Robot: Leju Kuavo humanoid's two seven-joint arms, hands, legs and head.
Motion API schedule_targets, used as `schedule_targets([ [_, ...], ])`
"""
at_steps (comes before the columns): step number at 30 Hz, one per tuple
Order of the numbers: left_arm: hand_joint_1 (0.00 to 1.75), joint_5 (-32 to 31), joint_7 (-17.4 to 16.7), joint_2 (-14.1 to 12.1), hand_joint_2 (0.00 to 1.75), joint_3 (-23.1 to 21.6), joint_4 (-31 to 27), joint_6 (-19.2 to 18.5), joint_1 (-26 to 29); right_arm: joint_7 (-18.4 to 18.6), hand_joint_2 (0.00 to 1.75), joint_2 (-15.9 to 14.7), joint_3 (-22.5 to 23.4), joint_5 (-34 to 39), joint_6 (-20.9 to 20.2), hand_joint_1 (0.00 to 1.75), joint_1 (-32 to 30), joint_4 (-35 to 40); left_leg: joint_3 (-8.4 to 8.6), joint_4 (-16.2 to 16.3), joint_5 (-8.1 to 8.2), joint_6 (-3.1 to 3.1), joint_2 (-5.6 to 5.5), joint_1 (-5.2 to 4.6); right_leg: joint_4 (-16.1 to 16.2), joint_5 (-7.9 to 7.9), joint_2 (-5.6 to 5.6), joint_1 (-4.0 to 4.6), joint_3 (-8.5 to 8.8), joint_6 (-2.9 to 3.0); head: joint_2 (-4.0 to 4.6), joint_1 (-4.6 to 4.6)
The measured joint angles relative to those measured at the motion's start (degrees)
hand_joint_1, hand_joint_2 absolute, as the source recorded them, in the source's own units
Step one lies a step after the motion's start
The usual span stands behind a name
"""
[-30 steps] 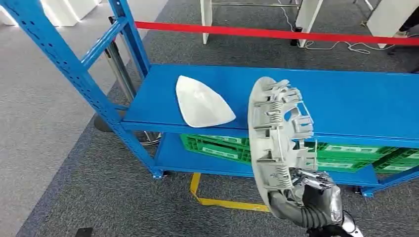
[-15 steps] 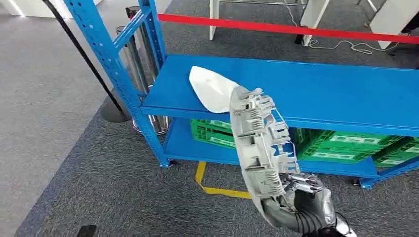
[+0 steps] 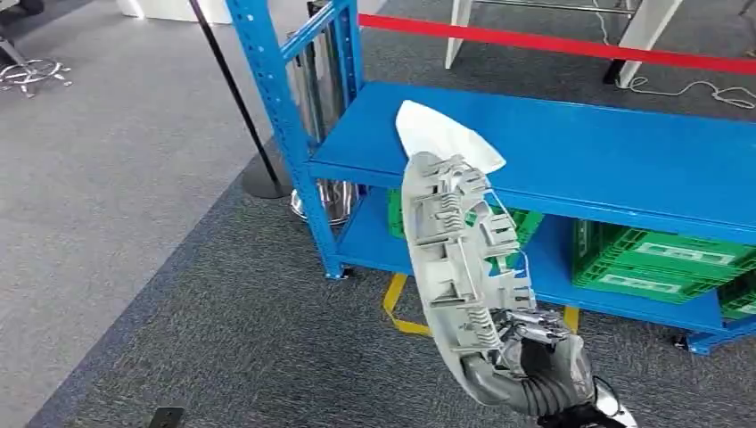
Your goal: Take the parts from the cabinet and place them on the table.
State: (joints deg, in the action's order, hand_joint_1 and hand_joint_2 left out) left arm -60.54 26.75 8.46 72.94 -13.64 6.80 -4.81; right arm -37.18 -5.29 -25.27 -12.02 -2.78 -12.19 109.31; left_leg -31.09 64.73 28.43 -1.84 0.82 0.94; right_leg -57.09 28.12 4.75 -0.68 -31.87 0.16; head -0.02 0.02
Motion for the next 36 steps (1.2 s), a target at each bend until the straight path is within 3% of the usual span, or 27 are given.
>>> schedule_targets([
  [1, 0.0, -0.1, 0.0, 0.0, 1.75, 0.0, 0.0, 0.0, -0.1, 0.0, 1.75, 0.1, 0.0, 0.0, 0.0, 1.75, 0.1, 0.0, 3.01, -5.2, 1.64, 0.19, 2.01, -0.13, -0.5, -0.15, 0.51, 0.13, -0.49, -0.25, 0.0, 0.02],
  [2, 0.0, -0.2, 0.1, 0.0, 1.75, -0.1, 0.0, 0.0, -0.3, 0.0, 1.75, 0.1, 0.0, 0.0, 0.0, 1.75, 0.1, 0.0, 4.44, -8.0, 2.47, 0.75, 2.27, -0.77, -0.9, -0.41, 0.99, 0.33, -0.87, -0.63, 0.0, -0.07],
  [6, 0.0, -0.5, 0.2, 0.1, 1.75, -0.3, 0.0, 0.2, 0.2, 0.1, 1.75, 0.1, 0.0, 0.3, 0.0, 1.75, 0.2, 0.0, 2.62, -8.7, 0.96, 2.93, 0.82, -0.86, -0.7, -1.46, 2.68, 0.05, -1.54, -2.17, 0.0, -0.04],
  [7, 0.0, -0.5, 0.2, 0.3, 1.75, -0.4, 0.0, 0.2, 0.2, 0.2, 1.75, 0.1, 0.0, 0.4, 0.0, 1.75, 0.2, 0.0, 1.95, -8.6, 0.29, 3.36, 0.49, -0.82, -1.8, 0.75, -0.22, -0.2, -2.06, -2.52, 0.0, -0.18],
  [8, 0.0, -0.5, 0.2, 0.1, 1.75, -0.5, 0.0, 0.3, 0.0, 0.1, 1.75, 0.1, 0.0, 0.5, 0.0, 1.75, 0.2, 0.0, 0.98, -8.5, -0.42, 3.81, 0.02, -0.8, -4.7, 4.48, -2.73, -0.22, -3.5, -2.49, 0.0, -0.22],
  [10, 0.0, -0.5, 0.2, 0.2, 1.75, -0.5, 0.0, 0.3, -0.2, 0.1, 1.75, 0.1, 0.0, 0.6, 0.0, 1.75, 0.2, 0.0, -0.78, -8.5, -1.82, 4.21, -1.07, -1.11, -13.5, 10.22, -4.35, -0.09, -5.55, -2.49, 0.0, -0.31],
  [11, 0.0, -0.5, 0.2, 0.2, 1.75, -0.5, 0.0, 0.3, -0.2, 0.1, 1.75, 0.1, 0.0, 0.8, 0.0, 1.75, 0.2, 0.0, -1.68, -8.4, -2.48, 4.25, -1.63, -1.28, -16.9, 11.11, -4.57, 0.05, -6.16, -2.35, 0.0, -0.33],
  [12, 0.0, -0.5, 0.2, 0.2, 1.75, -0.5, 0.1, 0.3, -0.1, 0.2, 1.75, 0.1, 0.0, 0.9, 0.0, 1.75, 0.2, -0.1, -2.51, -8.3, -3.1, 4.23, -2.15, -1.42, -18.1, 10.27, -4.63, 0.15, -5.81, -2.14, 0.0, -0.26],
  [13, 0.0, -0.5, 0.2, 0.2, 1.75, -0.5, 0.1, 0.3, -0.1, 0.2, 1.75, 0.1, 0.0, 0.9, 0.0, 1.75, 0.2, -0.1, -3.37, -8.2, -3.75, 4.2, -2.72, -1.54, -17.0, 8.05, -4.67, 0.23, -4.35, -1.87, 0.0, -0.28],
  [15, 0.0, -0.5, 0.0, 0.3, 1.75, -0.5, 0.1, 0.3, -0.1, 0.2, 1.75, 0.1, 0.0, 1.0, 0.0, 1.75, 0.2, -0.1, -4.82, -7.9, -5.0, 3.92, -4.11, -1.61, -8.8, 3.65, -5.66, 0.26, 1.54, -1.28, 0.0, -0.26],
  [16, 0.0, -0.5, -0.3, 0.3, 1.75, -0.5, 0.1, 0.4, -0.2, 0.2, 1.75, 0.1, 0.0, 0.9, 0.0, 1.75, 0.2, -0.1, -5.37, -7.8, -5.66, 3.72, -4.77, -1.58, -3.3, 3.72, -8.06, 0.2, 5.29, -0.9, 0.0, -0.28],
  [17, 0.0, -0.5, -0.5, 0.3, 1.75, -0.6, 0.1, 0.5, -0.3, 0.2, 1.75, 0.1, 0.0, 0.8, 0.0, 1.75, 0.2, 0.0, -5.95, -7.5, -6.29, 3.44, -5.4, -1.98, 1.8, 5.02, -9.73, 0.03, 8.64, -0.72, 0.0, -0.26],
  [18, 0.0, -0.5, -0.9, 0.3, 1.75, -0.6, 0.1, 0.5, -0.3, 0.2, 1.75, 0.1, 0.0, 0.8, 0.0, 1.75, 0.3, 0.0, -6.29, -7.6, -7.02, 3.31, -5.85, -1.96, 3.0, 5.7, -9.48, 0.02, 9.1, -0.85, 0.0, -0.17],
  [20, 0.0, -0.5, -1.1, 0.2, 1.75, -0.6, 0.1, 0.6, -0.1, 0.2, 1.75, 0.1, 0.0, 0.6, -0.2, 1.75, 0.3, 0.0, -6.74, -8.1, -8.46, 2.62, -7.07, -1.63, 2.2, 5.16, -8.32, 0.56, 7.93, -0.61, 0.0, -0.28],
  [21, 0.0, -0.5, -1.2, -0.3, 1.75, -0.6, 0.1, 0.6, 0.1, 0.2, 1.75, 0.2, 0.1, 0.5, -0.2, 1.75, 0.3, 0.0, -7.18, -8.1, -8.97, 2.25, -7.98, -1.81, 2.4, 4.46, -7.15, -0.03, 6.86, -0.17, 0.0, -0.33],
  [22, 0.0, -0.5, -1.2, 0.0, 1.75, -0.6, 0.2, 0.6, 0.2, 0.2, 1.75, 0.1, 0.1, 0.5, -0.2, 1.75, 0.5, 0.0, -7.67, -7.5, -7.26, 2.04, -5.89, -1.88, 2.4, 3.94, -6.24, -0.09, 6.44, 0.2, 0.0, -0.2],
  [23, 0.0, -0.5, -1.1, -0.1, 1.75, -0.6, 0.2, 0.6, 0.3, 0.2, 1.75, 0.3, 0.1, 0.5, -0.2, 1.75, 0.4, 0.0, -8.37, -4.7, -3.18, 1.66, -3.53, -1.76, 2.4, 3.36, -5.61, -0.05, 5.7, 0.88, 0.0, 0.31],
  [25, 0.0, -0.5, -0.1, 0.0, 1.75, -0.6, 0.2, 0.4, 0.0, 0.3, 1.75, 0.3, 0.2, 0.5, -0.4, 1.75, 0.4, 0.0, -9.74, 3.8, 4.1, 0.92, -1.67, -1.15, 2.3, 2.26, -3.73, 0.21, 4.42, 0.89, 0.0, 0.37],
  [26, 0.0, -0.5, 0.6, 0.0, 1.75, -0.6, 0.3, 0.2, -0.1, 0.4, 1.75, 0.3, 0.2, 0.5, -0.7, 1.75, 0.4, 0.0, -10.07, 7.5, 5.57, 0.68, -1.44, -0.92, 2.3, 1.79, -3.0, 0.24, 3.8, 0.81, 0.0, 0.44],
  [27, 0.0, -0.6, 1.2, 0.2, 1.75, -0.7, 0.3, 0.2, -0.2, 0.5, 1.75, 0.4, 0.3, 0.7, -1.1, 1.75, 0.5, -0.1, -10.03, 10.8, 5.13, 0.4, -1.36, -0.63, 2.0, 1.22, -1.99, 0.25, 3.22, 0.75, 0.0, 0.39],
  [28, 0.0, -1.2, 1.7, 0.2, 1.75, -0.9, 0.3, 0.4, -0.2, 0.5, 1.75, 0.5, 0.3, 1.0, -1.5, 1.75, 0.7, -0.3, -9.1, 11.4, 2.74, 0.2, -1.32, -0.38, 1.7, 0.67, -1.15, 0.25, 2.39, 0.64, 0.0, 0.44],
  [29, 0.0, -1.7, 1.7, 0.3, 1.75, -1.1, 0.3, 0.7, -0.2, 0.6, 1.75, 0.7, 0.4, 1.2, -1.8, 1.75, 0.9, -0.4, -7.2, 9.8, 0.33, 0.12, -1.15, -0.22, 1.3, 0.19, -0.52, 0.25, 1.42, 0.5, 0.0, 0.44],
  [30, 0.0, -2.0, 1.4, 0.3, 1.75, -1.4, 0.3, 1.0, -0.2, 0.7, 1.75, 0.9, 0.5, 1.3, -2.1, 1.75, 1.0, -0.6, -3.94, 5.7, -1.23, 0.16, -0.59, -0.2, 0.9, -0.14, 0.07, 0.25, 0.58, 0.32, 0.0, 0.44],
  [31, 0.0, -2.3, 0.6, 0.3, 1.75, -1.6, 0.3, 1.4, -0.2, 0.7, 1.75, 1.0, 0.5, 1.2, -2.2, 1.75, 1.1, -0.7, 0.18, -0.1, -1.24, 0.34, 0.78, -0.24, 0.4, -0.36, 0.65, 0.26, 0.07, 0.11, 0.0, 0.53],
  [32, 0.0, -2.5, 0.0, 0.4, 1.75, -1.7, 0.3, 1.6, -0.2, 0.7, 1.75, 1.1, 0.5, 1.2, -2.3, 1.75, 1.1, -0.8, 3.3, -4.6, 0.59, 0.61, 2.58, -0.45, 0.2, -0.53, 1.06, 0.45, -0.26, -0.13, 0.0, 0.5],
  [33, 0.0, -2.7, -0.5, 0.3, 1.75, -1.9, 0.3, 1.9, -0.3, 0.7, 1.75, 1.2, 0.6, 1.1, -2.3, 1.75, 1.2, -1.0, 5.24, -8.7, 2.04, 1.26, 2.79, -1.01, 0.0, -0.89, 1.84, 0.51, -0.6, -0.51, 0.0, 0.33],
  [36, 0.0, -2.8, -1.2, 0.3, 1.75, -2.0, 0.3, 1.9, 0.2, 0.6, 1.75, 1.4, 0.6, 1.2, -2.5, 1.75, 1.4, -1.4, 3.61, -9.1, 1.16, 2.29, 1.35, -1.43, 0.1, -2.36, 3.53, 0.26, -1.22, -1.55, 0.0, 0.42],
])
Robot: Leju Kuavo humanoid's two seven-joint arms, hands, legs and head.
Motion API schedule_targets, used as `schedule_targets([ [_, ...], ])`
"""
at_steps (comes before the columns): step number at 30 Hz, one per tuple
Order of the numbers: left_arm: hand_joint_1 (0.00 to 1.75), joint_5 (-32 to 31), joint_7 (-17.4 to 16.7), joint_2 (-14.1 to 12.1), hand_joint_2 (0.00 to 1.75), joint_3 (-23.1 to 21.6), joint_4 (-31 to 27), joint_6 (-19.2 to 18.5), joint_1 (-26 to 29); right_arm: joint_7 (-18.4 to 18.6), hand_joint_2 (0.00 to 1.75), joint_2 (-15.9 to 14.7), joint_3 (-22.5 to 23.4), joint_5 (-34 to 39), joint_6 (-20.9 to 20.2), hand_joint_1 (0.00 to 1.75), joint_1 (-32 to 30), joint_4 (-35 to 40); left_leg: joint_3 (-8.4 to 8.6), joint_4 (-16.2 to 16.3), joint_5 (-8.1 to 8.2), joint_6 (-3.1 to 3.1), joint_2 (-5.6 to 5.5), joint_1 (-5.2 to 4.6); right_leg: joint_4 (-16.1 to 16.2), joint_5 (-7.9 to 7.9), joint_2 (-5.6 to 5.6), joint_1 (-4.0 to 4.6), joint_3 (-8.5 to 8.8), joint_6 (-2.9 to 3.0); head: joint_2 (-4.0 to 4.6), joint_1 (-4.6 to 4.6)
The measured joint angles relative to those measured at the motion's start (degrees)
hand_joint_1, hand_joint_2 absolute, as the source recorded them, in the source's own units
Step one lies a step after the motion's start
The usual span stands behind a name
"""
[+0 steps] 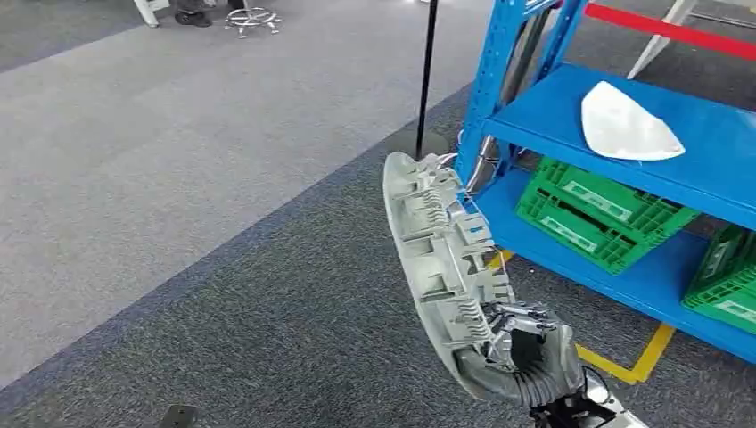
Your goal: Take the parts from the cabinet and place them on the table.
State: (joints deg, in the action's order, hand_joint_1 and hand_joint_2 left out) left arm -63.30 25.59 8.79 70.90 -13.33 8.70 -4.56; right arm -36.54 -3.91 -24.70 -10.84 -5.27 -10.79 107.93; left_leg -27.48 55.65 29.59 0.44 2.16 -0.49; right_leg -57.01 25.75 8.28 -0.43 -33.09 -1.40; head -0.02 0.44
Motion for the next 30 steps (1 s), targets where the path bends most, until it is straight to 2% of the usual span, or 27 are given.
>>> schedule_targets([
  [1, 0.0, 0.0, 0.0, 0.0, 1.75, 0.0, 0.0, 0.0, 0.3, 0.0, 1.75, 0.0, 0.0, 0.3, 0.0, 1.75, 0.0, -0.1, -0.35, -0.5, -0.87, 0.66, -0.34, 0.47, -0.4, 1.11, -1.93, -0.35, -0.58, -0.43, 0.0, -0.02],
  [2, 0.0, 0.0, 0.0, 0.0, 1.75, 0.0, 0.0, 0.0, 0.4, -0.1, 1.75, 0.0, 0.0, 0.4, 0.0, 1.75, -0.1, -0.3, -1.07, -0.5, -1.36, 1.14, -0.78, 0.45, -1.7, 3.34, -5.2, -0.38, -1.34, -0.63, 0.0, -0.04],
  [3, 0.0, 0.0, 0.0, -0.1, 1.75, 0.0, 0.0, 0.1, 0.3, -0.2, 1.75, 0.0, 0.0, 0.6, 0.0, 1.75, -0.2, -0.3, -1.95, -0.4, -2.01, 1.54, -1.22, 0.39, -5.1, 6.76, -7.11, -0.39, -2.56, -0.55, 0.0, -0.22],
  [4, 0.0, 0.0, 0.1, -0.1, 1.75, -0.1, 0.0, 0.1, 0.1, -0.2, 1.75, 0.0, 0.1, 0.7, -0.1, 1.75, -0.2, -0.4, -2.85, -0.4, -2.75, 1.81, -1.87, 0.16, -10.2, 10.02, -7.91, -0.35, -3.87, -0.54, 0.0, -0.26],
  [5, 0.0, 0.0, 0.1, -0.1, 1.75, -0.1, 0.0, 0.1, 0.0, -0.2, 1.75, 0.0, 0.2, 0.8, -0.1, 1.75, -0.2, -0.5, -3.71, -0.3, -3.45, 1.93, -2.51, -0.09, -14.7, 12.01, -8.17, -0.23, -5.0, -0.47, 0.0, -0.24],
  [6, 0.0, 0.0, 0.1, 0.0, 1.75, -0.2, 0.0, 0.1, 0.1, -0.2, 1.75, 0.0, 0.3, 0.8, -0.1, 1.75, -0.3, -0.6, -4.54, -0.2, -4.08, 1.94, -3.09, -0.27, -17.4, 12.25, -8.19, -0.14, -5.37, -0.35, 0.0, -0.22],
  [7, 0.0, 0.0, 0.1, 0.0, 1.75, -0.2, 0.0, 0.1, 0.2, -0.2, 1.75, 0.0, 0.3, 0.9, -0.1, 1.75, -0.3, -0.7, -5.44, 0.0, -4.7, 1.89, -3.66, -0.37, -17.5, 10.79, -8.21, -0.04, -4.56, -0.13, 0.0, -0.17],
  [8, 0.0, 0.0, 0.1, 0.0, 1.75, -0.3, 0.0, 0.1, 0.2, -0.2, 1.75, 0.0, 0.4, 0.9, -0.1, 1.75, -0.3, -0.7, -6.34, 0.2, -5.24, 1.8, -4.28, -0.4, -15.6, 8.5, -8.27, 0.04, -2.81, 0.06, 0.0, -0.22],
  [9, 0.0, 0.0, 0.1, 0.0, 1.75, -0.3, 0.0, 0.1, 0.2, -0.2, 1.75, 0.0, 0.4, 0.9, -0.1, 1.75, -0.3, -0.7, -7.23, 0.5, -5.72, 1.68, -4.87, -0.4, -12.0, 6.27, -8.53, 0.07, -0.26, 0.26, 0.0, -0.2],
  [10, 0.0, 0.0, 0.1, 0.0, 1.75, -0.3, 0.0, 0.1, 0.1, -0.2, 1.75, 0.0, 0.4, 0.9, -0.1, 1.75, -0.3, -0.7, -7.92, 1.0, -6.26, 1.5, -5.6, -0.37, -6.3, 4.76, -9.77, 0.03, 3.61, 0.55, 0.0, -0.22],
  [11, 0.0, 0.0, 0.1, 0.0, 1.75, -0.3, 0.0, 0.1, 0.1, -0.2, 1.75, 0.0, 0.4, 0.9, -0.2, 1.75, -0.2, -0.7, -8.75, 1.4, -6.74, 1.21, -6.2, -0.38, -0.7, 6.75, -13.09, -0.1, 6.88, 0.86, 0.0, -0.2],
  [12, 0.0, 0.0, 0.1, 0.0, 1.75, -0.3, 0.0, 0.1, 0.0, -0.3, 1.75, 0.0, 0.4, 0.9, -0.2, 1.75, -0.3, -0.7, -9.22, 1.7, -7.25, 1.0, -6.78, -0.63, 2.2, 7.32, -13.65, -0.42, 8.98, 0.66, 0.0, 0.0],
  [14, 0.0, 0.0, 0.1, 0.0, 1.75, -0.3, 0.0, 0.1, 0.1, -0.2, 1.75, 0.0, 0.4, 0.9, -0.2, 1.75, -0.3, -0.8, -9.57, 1.4, -8.55, 0.44, -7.91, -0.4, 1.4, 7.0, -12.34, -0.04, 7.77, 0.64, 0.0, -0.13],
  [15, 0.0, 0.0, 0.1, 0.0, 1.75, -0.3, 0.0, 0.0, 0.2, -0.2, 1.75, 0.0, 0.4, 0.9, -0.2, 1.75, -0.3, -0.8, -9.85, 1.3, -8.92, 0.05, -8.61, -0.51, 1.3, 6.76, -11.65, 0.07, 7.29, 0.85, 0.0, -0.07],
  [16, 0.0, 0.0, 0.2, -0.1, 1.75, -0.3, 0.0, 0.0, 0.3, -0.2, 1.75, 0.0, 0.4, 0.9, -0.2, 1.75, -0.2, -0.8, -10.25, 1.6, -8.74, -0.14, -8.57, -0.33, 1.6, 6.2, -10.45, -0.56, 6.81, 1.33, 0.0, -0.2],
  [17, 0.0, 0.0, 0.3, 0.0, 1.75, -0.3, 0.0, -0.1, 0.4, -0.2, 1.75, 0.0, 0.4, 0.9, -0.2, 1.75, -0.1, -0.8, -10.78, 2.9, -6.47, -0.51, -5.96, -0.58, 1.6, 5.91, -9.8, -0.49, 6.49, 1.75, 0.0, 0.11],
  [18, 0.0, 0.0, 0.4, 0.0, 1.75, -0.3, 0.0, -0.3, 0.4, -0.3, 1.75, 0.2, 0.4, 1.0, -0.2, 1.75, -0.2, -0.8, -11.78, 5.9, -3.12, -0.98, -4.22, -0.42, 1.6, 5.47, -8.99, -0.39, 6.07, 2.14, 0.0, 0.52],
  [19, 0.0, 0.0, 0.5, 0.1, 1.75, -0.3, 0.0, -0.4, 0.3, -0.3, 1.75, 0.2, 0.5, 1.0, -0.2, 1.75, -0.3, -0.8, -13.11, 10.8, 0.58, -1.43, -3.28, -0.1, 1.6, 5.03, -8.04, -0.27, 5.54, 2.17, 0.0, 0.48],
  [20, 0.0, 0.0, 0.7, 0.2, 1.75, -0.3, 0.0, -0.5, 0.2, -0.3, 1.75, 0.3, 0.5, 1.0, -0.2, 1.75, -0.3, -0.8, -14.29, 15.5, 3.0, -1.75, -2.89, 0.23, 1.5, 4.7, -7.18, -0.22, 5.06, 2.1, 0.0, 0.5],
  [21, 0.0, 0.0, 0.8, 0.3, 1.75, -0.4, 0.0, -0.5, 0.2, -0.3, 1.75, 0.3, 0.5, 1.0, -0.2, 1.75, -0.3, -0.8, -14.94, 19.4, 3.83, -2.05, -2.78, 0.55, 1.5, 4.32, -6.37, -0.2, 4.68, 1.97, 0.0, 0.48],
  [22, 0.0, 0.0, 0.9, 0.3, 1.75, -0.4, 0.0, -0.5, 0.3, -0.3, 1.75, 0.3, 0.5, 1.0, -0.3, 1.75, -0.3, -0.8, -14.59, 20.8, 2.92, -2.27, -2.73, 0.82, 1.4, 4.01, -5.5, -0.18, 4.69, 1.85, 0.0, 0.5],
  [23, 0.0, 0.0, 1.0, 0.3, 1.75, -0.4, 0.0, -0.6, 0.3, -0.3, 1.75, 0.3, 0.5, 1.0, -0.3, 1.75, -0.2, -0.8, -13.1, 19.7, 1.15, -2.38, -2.64, 0.98, 1.4, 3.7, -4.79, -0.18, 4.29, 1.75, 0.0, 0.53],
  [24, 0.0, 0.0, 1.1, 0.3, 1.75, -0.4, 0.0, -0.7, 0.3, -0.2, 1.75, 0.3, 0.6, 1.0, -0.3, 1.75, -0.2, -0.8, -10.32, 15.7, -0.68, -2.33, -2.34, 1.03, 1.3, 3.46, -4.18, -0.17, 4.01, 1.53, 0.0, 0.55],
  [25, 0.0, 0.0, 1.2, 0.3, 1.75, -0.4, 0.0, -0.7, 0.3, -0.2, 1.75, 0.3, 0.6, 1.0, -0.4, 1.75, -0.2, -0.8, -6.31, 9.6, -2.14, -2.02, -1.54, 0.99, 1.2, 3.39, -3.52, -0.17, 3.99, 1.41, 0.0, 0.57],
  [26, 0.0, 0.0, 1.2, 0.3, 1.75, -0.4, 0.0, -0.7, 0.3, -0.2, 1.75, 0.4, 0.6, 1.0, -0.4, 1.75, -0.2, -0.8, -2.8, 3.9, -2.74, -1.35, 0.41, 0.65, 1.2, 3.35, -2.85, -0.18, 3.96, 1.33, 0.0, 0.53],
  [27, 0.0, 0.0, 1.2, 0.1, 1.75, -0.4, 0.0, -0.8, 0.2, -0.2, 1.75, 0.5, 0.6, 1.0, -0.5, 1.75, -0.2, -0.8, -1.29, 1.4, -1.75, -0.8, 1.74, 0.04, 1.0, 3.23, -2.3, 0.06, 3.75, 1.02, 0.0, 0.46],
  [30, 0.0, -0.2, 1.2, 0.0, 1.75, -0.4, 0.0, -0.9, 0.5, -0.2, 1.75, 0.7, 0.6, 1.0, -0.7, 1.75, -0.1, -0.8, -2.11, 0.4, -1.68, 0.16, 0.42, -0.41, 1.2, 2.6, -0.51, -0.11, 3.47, 0.0, 0.0, 0.5],
])
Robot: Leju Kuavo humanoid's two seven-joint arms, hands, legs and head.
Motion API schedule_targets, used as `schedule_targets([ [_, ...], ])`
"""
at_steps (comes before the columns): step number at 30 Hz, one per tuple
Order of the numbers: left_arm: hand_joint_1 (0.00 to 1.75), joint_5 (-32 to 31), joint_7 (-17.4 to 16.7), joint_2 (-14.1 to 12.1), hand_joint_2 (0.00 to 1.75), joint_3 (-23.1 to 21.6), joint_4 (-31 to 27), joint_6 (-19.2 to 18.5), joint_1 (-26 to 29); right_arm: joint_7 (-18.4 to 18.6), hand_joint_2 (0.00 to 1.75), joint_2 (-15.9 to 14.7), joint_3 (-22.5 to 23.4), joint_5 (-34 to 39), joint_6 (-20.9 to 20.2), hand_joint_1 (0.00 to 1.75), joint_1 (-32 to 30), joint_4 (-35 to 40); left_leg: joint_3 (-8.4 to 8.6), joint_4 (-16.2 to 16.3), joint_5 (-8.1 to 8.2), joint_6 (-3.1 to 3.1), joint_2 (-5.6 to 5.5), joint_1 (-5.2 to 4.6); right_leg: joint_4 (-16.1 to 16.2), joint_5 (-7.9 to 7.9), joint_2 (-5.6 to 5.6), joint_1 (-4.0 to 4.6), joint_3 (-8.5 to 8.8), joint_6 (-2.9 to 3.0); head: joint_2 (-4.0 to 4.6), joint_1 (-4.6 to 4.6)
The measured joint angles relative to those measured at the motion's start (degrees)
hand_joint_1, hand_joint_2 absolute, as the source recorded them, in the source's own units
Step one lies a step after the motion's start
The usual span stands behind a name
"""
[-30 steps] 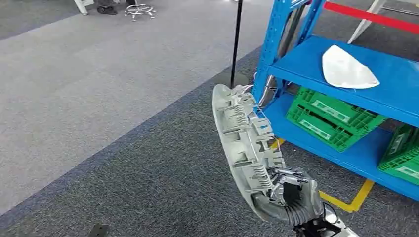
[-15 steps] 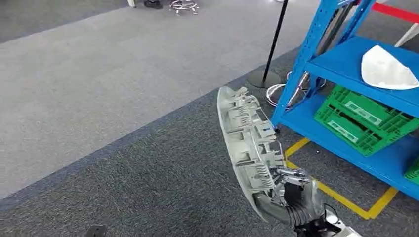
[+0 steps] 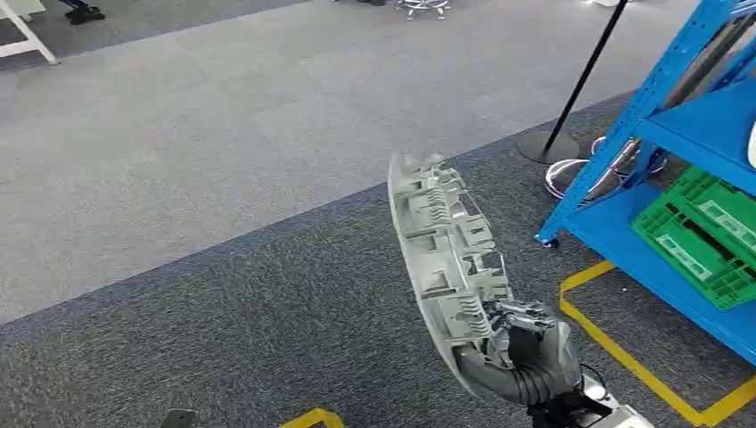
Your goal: Take the parts from the cabinet and place them on the table.
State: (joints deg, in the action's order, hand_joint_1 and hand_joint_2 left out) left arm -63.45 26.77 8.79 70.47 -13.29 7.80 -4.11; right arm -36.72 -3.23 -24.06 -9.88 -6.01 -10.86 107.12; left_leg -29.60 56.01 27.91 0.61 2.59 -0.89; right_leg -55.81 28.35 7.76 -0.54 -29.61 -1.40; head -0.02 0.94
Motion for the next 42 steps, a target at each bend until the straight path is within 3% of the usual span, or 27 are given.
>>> schedule_targets([
  [1, 0.0, 0.0, 0.0, 0.0, 1.75, 0.0, 0.0, 0.0, 0.1, 0.0, 1.75, 0.1, 0.0, 0.0, 0.0, 1.75, 0.0, 0.0, 0.31, -0.9, -0.45, 0.58, -0.48, 0.33, -0.1, 0.35, -0.09, 0.02, -0.14, -0.3, 0.0, -0.02],
  [3, 0.0, -0.1, 0.0, 0.0, 1.75, 0.0, 0.0, 0.0, 0.1, 0.1, 1.75, 0.1, 0.1, 0.0, 0.0, 1.75, 0.1, 0.0, -0.14, -1.2, -1.23, 1.45, -1.3, 0.69, -4.1, 3.48, -6.0, -0.21, -2.27, -0.41, 0.0, -0.13],
  [4, 0.0, -0.2, 0.0, 0.0, 1.75, -0.1, 0.0, -0.1, -0.1, 0.1, 1.75, 0.1, 0.2, 0.0, 0.0, 1.75, 0.1, 0.0, -0.41, -1.1, -1.37, 1.62, -1.83, 0.67, -8.8, 5.68, -7.17, -0.22, -4.32, -0.49, 0.0, -0.39],
  [6, 0.0, -0.4, 0.0, 0.0, 1.75, -0.2, 0.0, -0.2, -0.2, 0.1, 1.75, 0.1, 0.3, 0.0, 0.0, 1.75, 0.0, 0.0, -0.84, -0.9, -1.58, 1.8, -3.04, 0.47, -18.5, 9.11, -7.73, -0.14, -8.84, -0.73, 0.0, -0.37],
  [7, 0.0, -0.4, 0.0, 0.0, 1.75, -0.3, 0.0, -0.2, -0.1, 0.1, 1.75, 0.1, 0.3, 0.0, 0.0, 1.75, -0.1, -0.2, -0.97, -0.8, -1.66, 1.72, -3.76, 0.46, -19.8, 8.67, -7.72, -0.15, -9.58, -0.75, 0.0, -0.33],
  [8, 0.0, -0.5, 0.0, 0.0, 1.75, -0.3, 0.0, -0.2, 0.0, 0.2, 1.75, 0.1, 0.3, 0.0, 0.0, 1.75, -0.2, -0.3, -1.03, -0.6, -1.67, 1.71, -4.44, 0.49, -18.0, 6.94, -7.73, -0.2, -8.75, -0.8, 0.0, -0.35],
  [10, 0.0, -0.7, 0.0, 0.1, 1.75, -0.4, 0.0, -0.2, -0.1, 0.2, 1.75, 0.1, 0.3, 0.0, 0.0, 1.75, -0.2, -0.3, -1.17, 0.2, -1.5, 1.45, -5.96, 0.74, -8.3, 1.49, -8.44, -0.54, -4.03, -1.0, 0.0, -0.35],
  [11, 0.0, -0.7, 0.0, 0.1, 1.75, -0.5, 0.0, -0.2, -0.1, 0.1, 1.75, 0.1, 0.3, 0.0, 0.0, 1.75, -0.1, -0.3, -1.52, 0.9, -1.22, 1.02, -6.61, 0.79, -3.5, -0.03, -10.54, -1.01, -1.83, -1.29, 0.0, -0.39],
  [12, 0.0, -0.7, 0.0, 0.0, 1.75, -0.5, 0.0, -0.2, -0.3, 0.2, 1.75, 0.1, 0.3, 0.0, -0.1, 1.75, -0.1, -0.4, -2.32, 1.8, -1.01, 0.66, -7.13, 0.43, -2.7, 1.26, -13.31, -1.2, -1.44, -1.43, 0.0, -0.48],
  [16, 0.0, -0.9, 0.0, 0.0, 1.75, -0.6, 0.0, -0.2, 0.0, 0.2, 1.75, 0.1, 0.4, 0.0, -0.1, 1.75, -0.3, -0.3, -4.43, 2.6, -1.8, -0.61, -9.7, 0.87, -2.7, 1.11, -11.05, -1.28, -1.67, 0.08, 0.0, -0.35],
  [18, 0.0, -0.9, 0.0, -0.1, 1.75, -0.6, 0.0, -0.2, 0.0, 0.1, 1.75, 0.2, 0.4, 0.0, -0.1, 1.75, -0.2, -0.3, -5.46, 5.2, 0.3, -1.14, -4.98, 0.55, -2.6, 0.97, -9.6, -1.24, -1.7, 0.73, 0.0, 0.23],
  [19, 0.0, -0.9, 0.0, 0.0, 1.75, -0.7, 0.0, -0.2, -0.2, 0.1, 1.75, 0.3, 0.5, 0.0, -0.1, 1.75, -0.2, -0.3, -7.08, 9.0, 2.61, -1.44, -3.8, 0.75, -2.6, 0.99, -8.75, -1.07, -1.76, 0.84, 0.0, 0.37],
  [21, 0.0, -0.9, 0.0, 0.1, 1.75, -0.9, 0.0, -0.2, -0.3, 0.1, 1.75, 0.3, 0.5, 0.0, -0.1, 1.75, -0.2, -0.3, -10.97, 18.2, 6.84, -1.72, -3.18, 1.11, -2.6, 1.02, -6.96, -0.79, -1.88, 0.94, 0.0, 0.39],
  [22, 0.0, -0.9, 0.0, 0.2, 1.75, -0.9, 0.0, -0.2, -0.2, 0.1, 1.75, 0.3, 0.6, 0.0, 0.0, 1.75, -0.2, -0.3, -11.9, 20.8, 7.41, -1.78, -3.16, 1.22, -2.6, 1.02, -6.12, -0.72, -1.92, 0.94, 0.0, 0.37],
  [23, 0.0, -0.9, 0.0, 0.2, 1.75, -0.9, 0.0, -0.2, -0.1, 0.1, 1.75, 0.3, 0.6, 0.0, 0.0, 1.75, -0.3, -0.3, -11.29, 20.1, 6.41, -1.75, -3.15, 1.26, -2.7, 1.02, -5.45, -0.67, -1.91, 0.94, 0.0, 0.39],
  [25, 0.0, -0.9, 0.0, 0.2, 1.75, -0.9, 0.0, -0.2, 0.0, 0.1, 1.75, 0.3, 0.6, 0.0, -0.1, 1.75, -0.2, -0.3, -6.9, 11.8, 1.88, -1.35, -2.77, 1.22, -2.7, 1.03, -4.24, -0.61, -1.8, 0.92, 0.0, 0.39],
  [26, 0.0, -0.9, 0.1, 0.1, 1.75, -0.9, 0.0, -0.2, -0.1, 0.2, 1.75, 0.3, 0.6, 0.0, -0.2, 1.75, -0.2, -0.3, -4.08, 6.5, -0.37, -0.99, -1.6, 1.07, -2.6, 1.08, -3.75, -0.61, -1.66, 0.84, 0.0, 0.39],
  [27, 0.0, -0.9, 0.1, 0.1, 1.75, -0.9, 0.0, -0.2, -0.2, 0.2, 1.75, 0.3, 0.7, 0.0, -0.4, 1.75, -0.2, -0.3, -2.54, 3.3, -0.14, -0.7, 1.48, 0.53, -2.6, 1.11, -3.32, -0.59, -1.7, 0.76, 0.0, 0.35],
  [28, 0.0, -1.0, 0.1, 0.2, 1.75, -1.0, 0.0, -0.3, -0.4, 0.2, 1.75, 0.3, 0.7, 0.0, -0.6, 1.75, -0.2, -0.3, -2.51, 2.4, -0.08, -0.29, 2.13, -0.23, -2.7, 1.12, -2.83, -0.22, -1.95, 0.39, 0.0, 0.41],
  [31, 0.0, -1.0, 0.1, 0.1, 1.75, -1.0, 0.0, -0.3, -0.2, 0.3, 1.75, 0.3, 0.7, 0.0, -0.9, 1.75, -0.1, -0.4, -3.38, 2.3, -0.47, 0.54, 0.36, -0.49, -2.2, 0.81, -1.06, -0.43, -1.74, -0.46, 0.0, 0.33],
  [32, 0.0, -1.0, 0.1, 0.1, 1.75, -1.0, 0.0, -0.3, -0.1, 0.4, 1.75, 0.3, 0.7, 0.0, -1.0, 1.75, -0.1, -0.4, -2.74, 1.4, -1.11, 1.21, -0.32, 0.1, -2.4, 1.43, -1.39, -0.59, -2.33, -0.85, 0.0, 0.31],
  [34, 0.0, -1.0, 0.1, 0.1, 1.75, -1.0, 0.0, -0.3, -0.2, 0.5, 1.75, 0.3, 0.7, 0.0, -1.1, 1.75, -0.1, -0.4, -2.94, 1.3, -1.38, 1.92, -1.42, 0.11, -7.4, 4.62, -6.25, -0.6, -4.31, -0.69, 0.0, 0.07],
  [37, 0.0, -1.0, 0.1, 0.1, 1.75, -1.1, 0.0, -0.3, -0.4, 0.4, 1.75, 0.3, 0.7, 0.0, -1.2, 1.75, -0.2, -0.6, -3.1, 1.3, -1.43, 2.3, -3.46, -0.08, -19.5, 9.1, -7.73, -0.48, -10.2, -0.76, 0.0, -0.22],
  [38, 0.0, -1.0, 0.1, 0.1, 1.75, -1.1, 0.0, -0.3, -0.3, 0.5, 1.75, 0.3, 0.7, 0.0, -1.2, 1.75, -0.2, -0.8, -3.08, 1.4, -1.43, 2.3, -4.07, -0.1, -19.7, 8.43, -7.72, -0.47, -10.4, -0.71, 0.0, -0.17],
  [40, 0.0, -1.0, 0.1, 0.1, 1.75, -1.1, 0.0, -0.4, -0.2, 0.5, 1.75, 0.3, 0.8, 0.0, -1.2, 1.75, -0.2, -0.9, -3.06, 1.6, -1.44, 2.27, -5.6, -0.09, -12.9, 3.84, -7.84, -0.5, -7.27, -0.56, 0.0, -0.2],
  [41, 0.0, -1.1, 0.1, 0.1, 1.75, -1.1, 0.0, -0.4, -0.2, 0.5, 1.75, 0.3, 0.8, 0.0, -1.3, 1.75, -0.2, -0.9, -3.04, 2.0, -1.31, 2.1, -6.43, -0.03, -7.0, 0.91, -8.58, -0.6, -4.39, -0.41, 0.0, -0.2],
  [42, 0.0, -1.1, 0.1, 0.1, 1.75, -1.2, 0.0, -0.4, -0.2, 0.5, 1.75, 0.3, 0.8, 0.0, -1.4, 1.75, -0.1, -0.9, -3.19, 2.3, -1.13, 1.84, -6.91, 0.06, -3.7, 0.82, -10.57, -0.73, -2.69, -0.37, 0.0, -0.17],
])
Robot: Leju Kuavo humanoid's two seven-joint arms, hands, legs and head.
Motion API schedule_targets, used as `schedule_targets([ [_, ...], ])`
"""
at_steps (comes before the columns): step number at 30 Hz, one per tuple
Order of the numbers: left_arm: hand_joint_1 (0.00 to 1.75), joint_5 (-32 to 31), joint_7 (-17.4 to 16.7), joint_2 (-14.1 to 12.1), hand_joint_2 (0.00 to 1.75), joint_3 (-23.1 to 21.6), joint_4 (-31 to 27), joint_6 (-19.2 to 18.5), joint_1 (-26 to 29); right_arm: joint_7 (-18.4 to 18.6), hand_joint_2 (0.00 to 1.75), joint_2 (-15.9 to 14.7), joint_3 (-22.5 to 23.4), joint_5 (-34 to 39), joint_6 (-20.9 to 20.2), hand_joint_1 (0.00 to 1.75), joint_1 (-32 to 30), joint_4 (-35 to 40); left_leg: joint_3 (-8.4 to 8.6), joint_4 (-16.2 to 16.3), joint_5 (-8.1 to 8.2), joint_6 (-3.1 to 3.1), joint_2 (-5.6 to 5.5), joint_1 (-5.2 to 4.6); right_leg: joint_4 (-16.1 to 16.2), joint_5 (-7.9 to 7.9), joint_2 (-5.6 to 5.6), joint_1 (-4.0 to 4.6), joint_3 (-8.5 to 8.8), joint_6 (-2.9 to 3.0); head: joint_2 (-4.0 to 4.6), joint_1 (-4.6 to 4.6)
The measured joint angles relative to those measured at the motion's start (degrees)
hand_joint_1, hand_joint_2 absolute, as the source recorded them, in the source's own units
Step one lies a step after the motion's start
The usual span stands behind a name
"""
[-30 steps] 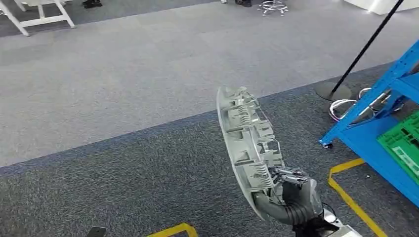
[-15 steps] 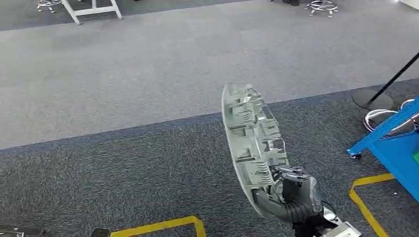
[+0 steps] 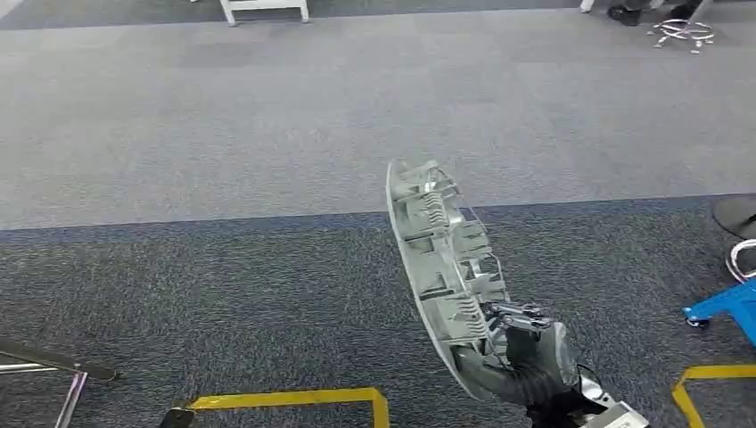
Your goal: Take the parts from the cabinet and place them on the table.
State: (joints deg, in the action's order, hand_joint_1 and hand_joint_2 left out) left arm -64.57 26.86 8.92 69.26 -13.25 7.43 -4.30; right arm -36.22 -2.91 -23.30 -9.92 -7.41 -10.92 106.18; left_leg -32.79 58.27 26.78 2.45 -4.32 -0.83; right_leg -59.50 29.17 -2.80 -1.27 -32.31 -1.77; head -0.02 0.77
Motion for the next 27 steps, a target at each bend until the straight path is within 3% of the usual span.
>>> schedule_targets([
  [1, 0.0, 0.0, 0.0, 0.0, 1.75, 0.0, 0.0, 0.0, -0.2, 0.1, 1.75, 0.0, 0.0, -0.1, -0.2, 1.75, 0.0, -0.1, -0.57, 0.6, 0.13, -0.32, -0.48, -0.31, 1.0, 0.52, -1.41, -0.15, 0.58, -0.16, 0.0, 0.0],
  [4, 0.0, -0.7, 0.0, 0.0, 1.75, -0.2, 0.0, 0.2, 0.1, 0.1, 1.75, 0.0, 0.0, 0.0, -0.5, 1.75, -0.1, -0.1, -1.21, 0.6, -0.38, -1.1, -1.8, 0.3, 0.8, 0.45, -0.31, 0.31, 0.67, 0.33, 0.0, 0.02],
  [5, 0.0, -1.1, 0.0, 0.1, 1.75, -0.3, 0.0, 0.6, 0.1, 0.0, 1.75, 0.0, 0.1, 0.2, -0.5, 1.75, -0.3, -0.1, -1.33, 0.8, -0.26, -1.37, -2.24, 0.21, 1.2, 0.19, 0.38, -0.08, 0.84, 0.74, 0.0, 0.09],
  [6, 0.0, -1.2, 0.0, 0.3, 1.75, -0.4, 0.0, 1.1, 0.1, -0.2, 1.75, -0.1, 0.4, 0.6, -0.5, 1.75, -0.5, 0.0, -1.6, 1.6, 0.54, -1.7, 0.17, -0.01, 1.4, 0.15, 1.1, -0.17, 1.09, 1.0, 0.0, 0.1],
  [7, 0.0, -1.3, 0.1, 0.5, 1.75, -0.5, 0.0, 1.5, -0.1, -0.5, 1.75, -0.1, 0.8, 1.0, -0.6, 1.75, -0.9, 0.3, -2.69, 4.1, 2.19, -2.09, 2.03, 0.02, 1.4, 0.29, 1.81, -0.16, 1.22, 1.29, 0.0, 0.81],
  [8, 0.0, -1.4, 0.1, 0.9, 1.75, -0.7, 0.0, 1.8, -0.4, -0.7, 1.75, -0.1, 1.2, 1.4, -0.7, 1.75, -1.4, 0.6, -4.5, 8.0, 4.21, -2.41, 2.95, 0.27, 1.4, 0.4, 2.65, -0.05, 1.29, 1.46, 0.0, 0.72],
  [10, 0.0, -1.7, 0.2, 1.4, 1.75, -0.9, 0.0, 2.3, -0.8, -1.0, 1.75, -0.5, 2.1, 1.8, -1.1, 1.75, -1.8, 0.9, -8.85, 17.1, 7.82, -2.83, 3.6, 0.85, 1.4, 0.58, 4.26, 0.05, 1.34, 1.61, 0.0, 0.72],
  [11, 0.0, -1.7, 0.1, 1.6, 1.75, -1.0, 0.1, 2.4, -0.8, -1.0, 1.75, -0.6, 2.4, 1.9, -1.4, 1.75, -2.0, 0.9, -9.76, 18.9, 7.81, -3.02, 3.63, 1.14, 1.4, 0.65, 4.87, 0.05, 1.4, 1.56, 0.0, 0.74],
  [12, 0.0, -1.7, -0.2, 1.7, 1.75, -1.1, 0.1, 2.5, -0.7, -1.0, 1.75, -0.6, 2.8, 2.1, -1.6, 1.75, -2.2, 0.9, -9.31, 18.0, 6.57, -3.15, 3.66, 1.36, 1.4, 0.78, 5.41, 0.05, 1.51, 1.51, 0.0, 0.72],
  [14, 0.0, -1.7, -0.3, 1.8, 1.75, -1.1, 0.1, 2.6, -0.7, -1.0, 1.75, -0.6, 3.4, 2.1, -2.2, 1.75, -2.3, 1.2, -5.05, 9.1, 1.22, -3.17, 4.65, 1.62, 1.4, 1.09, 6.49, 0.04, 1.99, 1.27, 0.0, 0.72],
  [15, 0.0, -1.7, -0.3, 1.8, 1.75, -1.2, 0.1, 2.7, -0.7, -1.0, 1.75, -0.6, 3.6, 2.1, -2.4, 1.75, -2.3, 1.3, -2.54, 4.0, -1.05, -2.99, 6.1, 1.59, 1.4, 1.33, 6.96, 0.04, 2.36, 1.01, 0.0, 0.76],
  [16, 0.0, -1.7, -0.3, 1.9, 1.75, -1.2, 0.1, 2.8, -0.9, -1.0, 1.75, -0.6, 3.8, 2.1, -2.6, 1.75, -2.4, 1.4, -1.49, 2.4, 0.14, -2.84, 8.57, 0.78, 1.4, 1.55, 7.4, 0.28, 2.4, 0.63, 0.0, 0.68],
  [18, 0.0, -1.7, -0.3, 2.1, 1.75, -1.2, 0.1, 2.9, -1.0, -1.1, 1.75, -0.6, 4.3, 2.0, -2.7, 1.75, -2.4, 1.5, -1.82, 1.5, 0.21, -1.93, 8.06, 0.37, 1.3, 1.73, 8.4, 0.47, 2.33, -0.14, 0.0, 0.55],
  [20, 0.0, -1.7, -0.3, 2.1, 1.75, -1.2, 0.1, 2.9, -0.7, -1.0, 1.75, -0.6, 4.4, 2.1, -2.8, 1.75, -2.4, 1.5, -1.95, 1.2, 0.22, -1.12, 6.71, 0.1, 1.7, 1.87, 9.73, 0.27, 2.87, -0.91, 0.0, 0.61],
  [21, 0.0, -1.7, -0.3, 2.1, 1.75, -1.2, 0.1, 3.0, -0.6, -1.0, 1.75, -0.7, 4.5, 2.1, -2.8, 1.75, -2.4, 1.6, -1.44, 0.6, -0.16, -0.55, 6.06, 0.56, 1.6, 2.44, 9.14, -0.08, 2.48, -1.3, 0.0, 0.55],
  [22, 0.0, -1.7, -0.3, 2.1, 1.75, -1.2, 0.1, 3.0, -0.7, -1.1, 1.75, -0.7, 4.7, 2.0, -2.8, 1.75, -2.4, 1.6, -1.35, 0.4, -0.27, -0.25, 5.47, 0.56, -0.2, 3.62, 5.73, -0.17, 1.81, -1.27, 0.0, 0.24],
  [23, 0.0, -1.7, -0.2, 2.1, 1.75, -1.2, 0.1, 3.0, -0.8, -1.1, 1.75, -0.7, 4.7, 2.0, -2.9, 1.75, -2.5, 1.7, -1.44, 0.4, -0.3, 0.18, 4.89, 0.52, -4.0, 5.56, 4.05, -0.14, -0.03, -1.16, 0.0, 0.09],
  [25, 0.0, -1.7, -0.1, 2.3, 1.75, -1.2, 0.1, 2.9, -1.0, -1.1, 1.75, -0.8, 4.8, 2.0, -3.0, 1.75, -2.6, 1.7, -1.42, 0.4, -0.22, 0.55, 3.46, 0.26, -14.2, 9.38, 2.91, 0.04, -5.52, -1.19, 0.0, -0.13],
  [26, 0.0, -1.7, -0.1, 2.3, 1.75, -1.2, 0.1, 2.9, -1.0, -1.1, 1.75, -0.9, 4.8, 2.0, -3.0, 1.75, -2.7, 1.7, -1.36, 0.5, -0.21, 0.6, 2.77, 0.16, -16.9, 9.68, 2.86, 0.13, -7.25, -1.15, 0.0, -0.13],
  [27, 0.0, -1.7, -0.1, 2.4, 1.75, -1.2, 0.1, 2.9, -0.9, -1.1, 1.75, -0.9, 5.0, 2.0, -3.0, 1.75, -2.9, 1.7, -1.25, 0.5, -0.21, 0.6, 1.84, 0.11, -16.7, 8.3, 2.86, 0.17, -7.83, -1.01, 0.0, -0.09],
])
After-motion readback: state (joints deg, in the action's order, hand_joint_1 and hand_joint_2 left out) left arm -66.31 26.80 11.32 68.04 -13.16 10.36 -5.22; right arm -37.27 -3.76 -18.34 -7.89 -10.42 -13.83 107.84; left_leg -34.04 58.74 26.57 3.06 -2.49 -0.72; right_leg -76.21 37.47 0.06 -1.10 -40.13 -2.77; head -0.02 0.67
